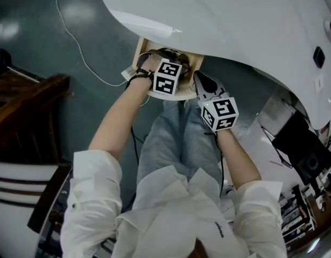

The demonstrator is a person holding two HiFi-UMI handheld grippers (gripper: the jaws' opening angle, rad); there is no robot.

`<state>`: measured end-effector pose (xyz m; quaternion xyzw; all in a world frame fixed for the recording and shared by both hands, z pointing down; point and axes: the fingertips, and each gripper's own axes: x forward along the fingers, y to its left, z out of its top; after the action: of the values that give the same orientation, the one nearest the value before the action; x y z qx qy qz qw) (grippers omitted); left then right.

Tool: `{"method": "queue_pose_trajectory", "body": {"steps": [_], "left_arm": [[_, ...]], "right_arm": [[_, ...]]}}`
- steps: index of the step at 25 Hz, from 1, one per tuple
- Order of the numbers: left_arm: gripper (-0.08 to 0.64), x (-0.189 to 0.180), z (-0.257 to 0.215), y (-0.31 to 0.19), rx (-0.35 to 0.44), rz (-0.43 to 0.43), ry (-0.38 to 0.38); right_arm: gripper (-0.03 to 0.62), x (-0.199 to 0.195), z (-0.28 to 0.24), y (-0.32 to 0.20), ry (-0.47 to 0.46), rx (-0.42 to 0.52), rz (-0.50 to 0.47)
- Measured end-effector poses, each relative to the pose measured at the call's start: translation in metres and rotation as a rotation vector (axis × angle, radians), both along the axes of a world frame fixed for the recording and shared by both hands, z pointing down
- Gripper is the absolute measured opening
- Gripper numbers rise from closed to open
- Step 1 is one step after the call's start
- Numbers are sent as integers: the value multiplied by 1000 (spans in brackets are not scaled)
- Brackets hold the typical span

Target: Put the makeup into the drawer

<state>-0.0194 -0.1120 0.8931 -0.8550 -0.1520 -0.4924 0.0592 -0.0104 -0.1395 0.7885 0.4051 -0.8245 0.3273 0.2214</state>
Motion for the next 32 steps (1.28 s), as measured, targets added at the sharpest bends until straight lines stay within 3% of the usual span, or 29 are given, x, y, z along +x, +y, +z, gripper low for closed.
{"method": "queue_pose_trajectory", "body": {"steps": [15,18,22,24,28,32], "left_arm": [[261,-2,4,-1,14,12,-21],[216,-1,-9,-4,54,18,11],[80,2,-43,-10,112,18,67],[54,4,-64,-10,143,8,99],[32,4,-114,-12,187,-72,171],[26,0,-181,-9,173,-252,288]], "right_arm": [[17,1,-5,2,1,7,0],[17,3,-11,3,-3,16,0],[17,9,-29,2,6,51,2],[17,15,-43,1,10,75,10],[17,26,-82,-4,-25,120,54],[17,37,-130,-4,-67,161,93]]}}
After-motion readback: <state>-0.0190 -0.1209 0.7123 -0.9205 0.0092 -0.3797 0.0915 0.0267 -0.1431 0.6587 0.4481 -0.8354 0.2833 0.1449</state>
